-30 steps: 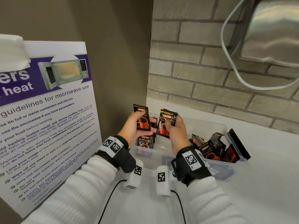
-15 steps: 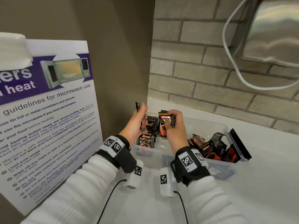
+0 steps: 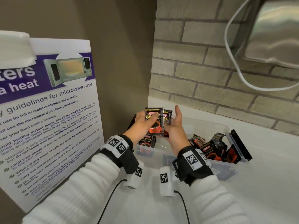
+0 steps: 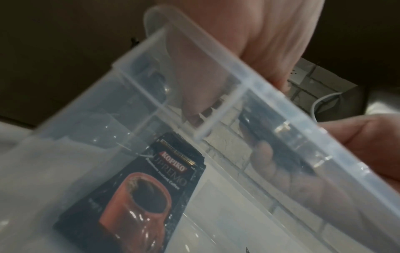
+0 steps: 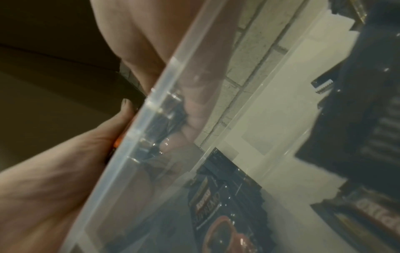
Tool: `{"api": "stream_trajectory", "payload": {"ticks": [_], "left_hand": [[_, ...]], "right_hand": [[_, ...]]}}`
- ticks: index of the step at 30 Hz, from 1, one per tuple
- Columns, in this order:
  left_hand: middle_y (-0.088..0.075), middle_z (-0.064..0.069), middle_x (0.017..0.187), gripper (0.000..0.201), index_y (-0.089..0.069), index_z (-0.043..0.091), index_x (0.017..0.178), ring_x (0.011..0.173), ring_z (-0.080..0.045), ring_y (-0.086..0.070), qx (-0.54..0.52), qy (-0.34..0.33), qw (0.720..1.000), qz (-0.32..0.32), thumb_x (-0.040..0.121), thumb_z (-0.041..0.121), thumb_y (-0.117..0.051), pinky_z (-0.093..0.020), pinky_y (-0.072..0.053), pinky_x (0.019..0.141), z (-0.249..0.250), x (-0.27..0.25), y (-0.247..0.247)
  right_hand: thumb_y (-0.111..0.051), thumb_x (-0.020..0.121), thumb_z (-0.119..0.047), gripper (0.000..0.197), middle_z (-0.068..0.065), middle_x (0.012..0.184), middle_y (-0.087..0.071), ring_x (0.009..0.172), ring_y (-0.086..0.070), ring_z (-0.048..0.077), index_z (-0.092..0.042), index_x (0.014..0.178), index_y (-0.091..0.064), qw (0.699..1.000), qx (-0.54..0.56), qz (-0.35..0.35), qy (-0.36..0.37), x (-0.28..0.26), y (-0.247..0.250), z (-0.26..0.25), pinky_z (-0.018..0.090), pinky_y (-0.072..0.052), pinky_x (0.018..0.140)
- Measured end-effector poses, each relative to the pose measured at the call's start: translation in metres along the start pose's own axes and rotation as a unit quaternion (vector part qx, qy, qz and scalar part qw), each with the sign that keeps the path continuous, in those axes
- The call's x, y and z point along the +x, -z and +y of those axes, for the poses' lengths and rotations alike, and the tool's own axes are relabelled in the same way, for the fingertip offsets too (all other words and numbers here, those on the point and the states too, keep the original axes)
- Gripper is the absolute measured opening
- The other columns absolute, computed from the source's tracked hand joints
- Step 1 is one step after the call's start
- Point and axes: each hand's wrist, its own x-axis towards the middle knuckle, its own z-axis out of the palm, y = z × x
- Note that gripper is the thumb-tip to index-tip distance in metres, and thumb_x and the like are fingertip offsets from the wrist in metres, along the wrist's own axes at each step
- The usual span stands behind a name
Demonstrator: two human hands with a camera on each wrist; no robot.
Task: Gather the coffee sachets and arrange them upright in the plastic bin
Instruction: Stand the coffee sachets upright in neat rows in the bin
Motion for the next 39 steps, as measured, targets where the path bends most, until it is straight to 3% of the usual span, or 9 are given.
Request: {"api": "stream_trajectory", "payload": {"ticks": [5,9,11,15,20,23,29,36,39], "left_hand": [[-0.051,-0.009,0.107,0.028,-0.034,0.020,0.100,0.085,-0.015,-0.060,-0.107,-0.008,0.994,0.033,0.090,0.032,-0.057,-0.028,-0.053,0.070,0.004,-0.003,-0.008],[-0.059,-0.010,0.114,0.047,-0.038,0.013,0.125,0.098,-0.020,-0.064,-0.290,0.039,0.955,-0.047,0.086,0.023,-0.063,-0.032,-0.055,0.076,0.014,-0.010,-0.003],[-0.066,-0.008,0.107,0.030,-0.057,0.014,0.115,0.098,-0.019,-0.065,-0.301,0.056,0.946,-0.109,0.086,0.021,-0.060,-0.034,-0.053,0.087,0.018,-0.013,0.003],[-0.069,-0.005,0.100,0.027,-0.062,0.012,0.114,0.098,-0.018,-0.065,-0.298,0.064,0.943,-0.136,0.089,0.020,-0.057,-0.033,-0.055,0.085,0.018,-0.011,0.012],[-0.061,-0.003,0.082,0.041,-0.063,0.013,0.100,0.070,-0.015,-0.058,-0.315,0.095,0.932,-0.150,0.072,0.043,-0.067,-0.033,-0.054,0.071,0.014,-0.010,0.024],[-0.066,-0.008,0.094,0.057,-0.065,0.014,0.102,0.086,-0.020,-0.062,-0.290,0.097,0.939,-0.160,0.065,0.058,-0.063,-0.037,-0.053,0.081,0.015,-0.013,0.021],[-0.068,-0.007,0.107,0.062,-0.056,0.012,0.121,0.100,-0.015,-0.066,-0.258,0.071,0.946,-0.184,0.072,0.051,-0.055,-0.027,-0.053,0.085,0.014,-0.014,0.016],[-0.062,-0.006,0.101,0.036,-0.043,0.004,0.131,0.087,-0.011,-0.064,-0.165,-0.005,0.975,-0.152,0.095,0.006,-0.045,-0.025,-0.053,0.084,0.006,-0.012,0.020],[-0.061,-0.006,0.103,0.031,-0.044,0.005,0.127,0.093,-0.017,-0.061,-0.107,-0.017,0.988,-0.112,0.096,0.002,-0.042,-0.034,-0.048,0.092,0.004,-0.010,0.021]], "right_hand": [[-0.041,0.099,-0.023,0.050,0.013,0.141,-0.045,0.124,-0.051,0.030,-0.023,0.146,-0.025,0.996,-0.011,-0.060,-0.066,0.000,-0.005,0.003,0.053,-0.040,0.105],[-0.046,0.092,-0.003,0.044,0.010,0.131,-0.054,0.123,-0.052,0.025,-0.023,0.131,-0.042,0.995,-0.011,-0.094,0.006,-0.003,-0.005,0.005,0.047,-0.041,0.104],[-0.043,0.095,-0.004,0.047,0.008,0.131,-0.050,0.124,-0.047,0.022,-0.017,0.140,-0.036,0.993,-0.095,-0.060,0.033,-0.004,-0.013,0.002,0.043,-0.037,0.107],[-0.042,0.097,-0.024,0.060,0.003,0.138,-0.026,0.126,-0.024,0.019,-0.019,0.150,-0.015,0.881,-0.462,0.003,0.101,-0.012,-0.017,-0.009,0.022,-0.020,0.104],[-0.067,0.081,-0.030,0.105,-0.012,0.154,-0.006,0.140,-0.005,0.013,-0.027,0.148,0.013,0.854,-0.476,-0.204,0.058,-0.029,-0.006,-0.041,0.041,-0.011,0.115],[-0.077,0.068,-0.040,0.126,-0.011,0.155,0.008,0.143,0.008,0.012,-0.026,0.146,0.021,0.799,-0.552,-0.235,0.049,-0.028,-0.008,-0.039,0.051,0.004,0.115],[-0.071,0.066,-0.026,0.085,0.002,0.122,-0.035,0.113,-0.032,0.019,-0.015,0.137,-0.027,0.793,-0.568,-0.115,0.188,-0.017,-0.017,-0.023,0.037,-0.038,0.100],[-0.064,0.071,-0.007,0.076,0.010,0.128,-0.036,0.116,-0.034,0.026,-0.008,0.139,-0.030,0.714,-0.643,-0.052,0.272,-0.012,-0.010,-0.011,0.035,-0.044,0.095],[-0.068,0.070,-0.002,0.097,0.008,0.143,-0.021,0.129,-0.022,0.024,-0.012,0.148,-0.012,0.787,-0.573,-0.070,0.218,-0.010,-0.015,-0.010,0.032,-0.031,0.110]]}}
